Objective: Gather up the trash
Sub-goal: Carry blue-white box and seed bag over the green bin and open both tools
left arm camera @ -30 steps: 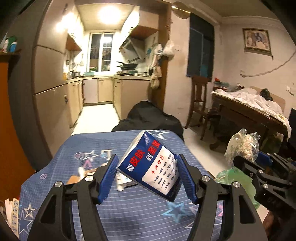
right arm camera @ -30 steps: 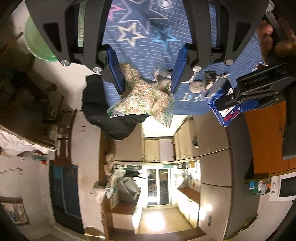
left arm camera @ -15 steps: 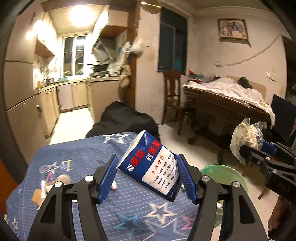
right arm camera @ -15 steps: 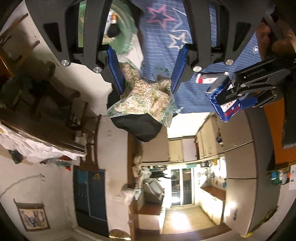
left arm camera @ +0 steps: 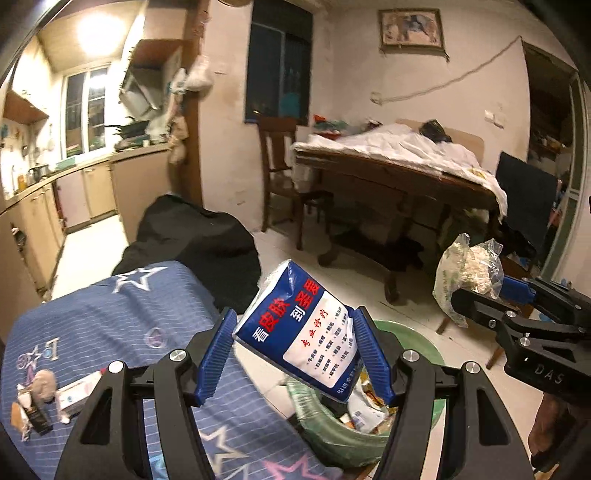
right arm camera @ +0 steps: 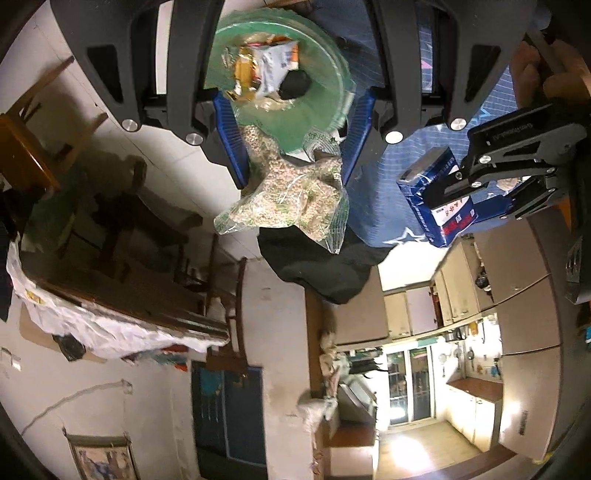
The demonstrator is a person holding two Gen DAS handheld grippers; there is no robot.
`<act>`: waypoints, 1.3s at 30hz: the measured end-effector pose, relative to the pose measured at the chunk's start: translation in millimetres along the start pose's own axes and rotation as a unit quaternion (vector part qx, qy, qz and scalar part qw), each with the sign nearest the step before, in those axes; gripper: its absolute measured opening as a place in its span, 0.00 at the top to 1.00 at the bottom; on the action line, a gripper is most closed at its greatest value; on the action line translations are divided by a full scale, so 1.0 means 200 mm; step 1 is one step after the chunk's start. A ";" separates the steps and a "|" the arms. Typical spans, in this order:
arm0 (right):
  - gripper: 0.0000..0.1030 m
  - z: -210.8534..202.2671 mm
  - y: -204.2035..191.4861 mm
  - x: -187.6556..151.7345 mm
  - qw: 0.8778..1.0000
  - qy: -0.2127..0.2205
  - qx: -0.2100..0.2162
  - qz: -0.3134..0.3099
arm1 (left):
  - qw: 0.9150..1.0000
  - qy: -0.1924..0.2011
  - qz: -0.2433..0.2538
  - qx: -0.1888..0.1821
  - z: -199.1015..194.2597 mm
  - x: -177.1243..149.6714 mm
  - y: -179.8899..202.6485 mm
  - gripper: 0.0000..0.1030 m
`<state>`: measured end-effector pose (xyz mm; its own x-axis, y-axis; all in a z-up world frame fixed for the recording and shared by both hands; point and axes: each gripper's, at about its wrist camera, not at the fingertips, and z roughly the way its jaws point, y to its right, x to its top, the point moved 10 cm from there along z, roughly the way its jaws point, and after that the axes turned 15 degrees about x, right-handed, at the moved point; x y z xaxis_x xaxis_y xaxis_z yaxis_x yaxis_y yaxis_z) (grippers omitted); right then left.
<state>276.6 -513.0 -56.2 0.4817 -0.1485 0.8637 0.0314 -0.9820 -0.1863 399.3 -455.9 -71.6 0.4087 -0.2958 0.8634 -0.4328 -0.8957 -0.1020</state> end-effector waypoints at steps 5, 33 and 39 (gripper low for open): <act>0.52 0.06 0.14 -0.07 0.999 -0.034 0.004 0.031 | 0.999 -0.042 0.012 -0.029 0.16 -0.05 0.16 0.36; 0.52 0.36 0.51 -0.40 0.973 -0.191 0.041 0.125 | 0.974 -0.207 0.042 -0.082 0.83 -0.48 0.42 0.36; 0.52 0.37 0.53 -0.41 0.972 -0.192 0.040 0.129 | 0.975 -0.207 0.042 -0.076 0.83 -0.47 0.43 0.36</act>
<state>305.1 -595.3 -181.4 0.7733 -0.3195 0.5477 -0.0729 -0.9029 -0.4237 456.9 -560.8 -244.6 0.6422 -0.5027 0.5786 -0.5794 -0.8126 -0.0630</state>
